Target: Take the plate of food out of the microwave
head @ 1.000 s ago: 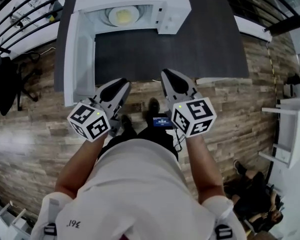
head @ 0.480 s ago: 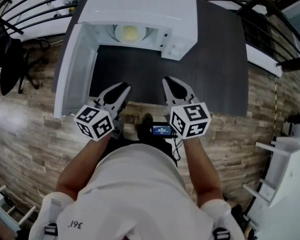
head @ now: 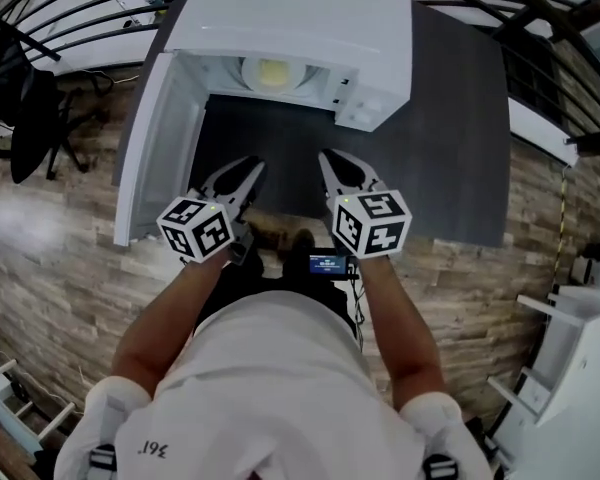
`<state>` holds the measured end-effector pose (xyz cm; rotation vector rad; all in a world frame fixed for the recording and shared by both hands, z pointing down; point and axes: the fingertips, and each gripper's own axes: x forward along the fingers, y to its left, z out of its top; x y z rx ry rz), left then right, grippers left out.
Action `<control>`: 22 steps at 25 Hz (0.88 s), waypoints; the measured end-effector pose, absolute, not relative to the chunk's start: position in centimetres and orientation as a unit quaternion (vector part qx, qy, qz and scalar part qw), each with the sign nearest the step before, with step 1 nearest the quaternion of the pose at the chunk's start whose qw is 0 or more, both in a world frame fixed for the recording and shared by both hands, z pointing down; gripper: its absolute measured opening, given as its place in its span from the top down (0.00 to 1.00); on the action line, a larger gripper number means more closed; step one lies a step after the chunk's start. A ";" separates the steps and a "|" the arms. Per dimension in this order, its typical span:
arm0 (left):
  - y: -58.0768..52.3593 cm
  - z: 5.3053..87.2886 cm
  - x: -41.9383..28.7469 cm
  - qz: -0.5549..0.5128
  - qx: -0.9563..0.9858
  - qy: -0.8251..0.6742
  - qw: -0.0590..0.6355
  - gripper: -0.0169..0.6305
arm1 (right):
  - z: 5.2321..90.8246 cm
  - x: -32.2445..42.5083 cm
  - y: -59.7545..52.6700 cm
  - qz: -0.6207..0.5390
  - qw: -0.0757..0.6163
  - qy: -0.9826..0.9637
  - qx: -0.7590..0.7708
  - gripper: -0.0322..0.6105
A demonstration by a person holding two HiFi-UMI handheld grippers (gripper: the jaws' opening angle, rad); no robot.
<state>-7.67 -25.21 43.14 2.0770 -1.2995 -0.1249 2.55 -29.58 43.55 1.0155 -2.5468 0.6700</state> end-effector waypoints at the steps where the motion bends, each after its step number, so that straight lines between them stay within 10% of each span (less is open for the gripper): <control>1: -25.7 43.5 -8.0 -0.047 0.796 -0.497 0.343 0.88 | 43.9 2.0 -30.0 0.235 0.163 -0.889 0.358 0.93; 22: -34.7 49.3 -11.9 -0.056 0.756 -0.495 0.424 0.88 | 50.6 -3.8 -38.4 0.379 0.125 -0.817 0.416 0.93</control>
